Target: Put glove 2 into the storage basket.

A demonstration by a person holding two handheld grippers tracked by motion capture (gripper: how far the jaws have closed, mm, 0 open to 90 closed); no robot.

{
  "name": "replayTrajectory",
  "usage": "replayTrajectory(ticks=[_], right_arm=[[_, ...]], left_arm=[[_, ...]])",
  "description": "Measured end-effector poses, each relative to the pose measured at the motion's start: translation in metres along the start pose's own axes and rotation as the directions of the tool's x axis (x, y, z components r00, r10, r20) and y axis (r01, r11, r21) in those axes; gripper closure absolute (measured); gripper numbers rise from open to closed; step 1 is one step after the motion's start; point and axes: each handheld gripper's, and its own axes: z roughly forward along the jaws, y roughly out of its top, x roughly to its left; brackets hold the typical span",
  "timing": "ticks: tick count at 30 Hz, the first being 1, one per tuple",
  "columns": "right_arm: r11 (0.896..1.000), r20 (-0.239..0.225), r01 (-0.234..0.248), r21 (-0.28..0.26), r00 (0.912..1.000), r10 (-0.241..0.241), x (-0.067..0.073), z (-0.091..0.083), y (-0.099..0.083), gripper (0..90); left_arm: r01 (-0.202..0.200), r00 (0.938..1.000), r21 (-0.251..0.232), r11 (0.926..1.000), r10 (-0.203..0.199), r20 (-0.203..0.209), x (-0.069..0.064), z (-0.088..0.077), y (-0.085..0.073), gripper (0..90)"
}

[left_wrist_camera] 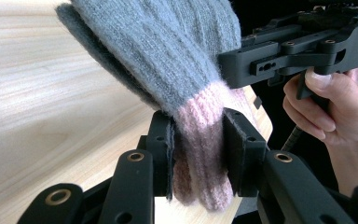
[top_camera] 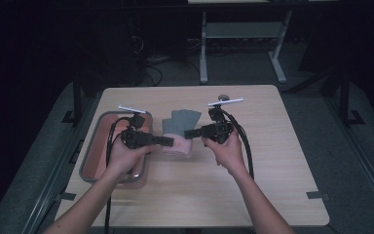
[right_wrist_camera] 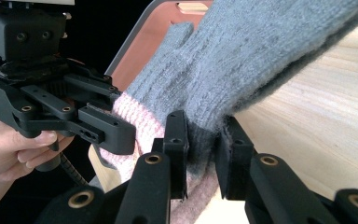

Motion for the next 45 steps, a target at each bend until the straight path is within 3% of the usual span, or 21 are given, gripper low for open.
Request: replayTrajectory(ticks=[45], right_arm=[[0.995,-0.052,0.069,0.066,0.9965,-0.066,0.037,0.052,0.031,75.7]], left_arm=[[0.033,0.9991,-0.050,0.9982,-0.034,-0.026,0.028,-0.062,-0.009,67.2]])
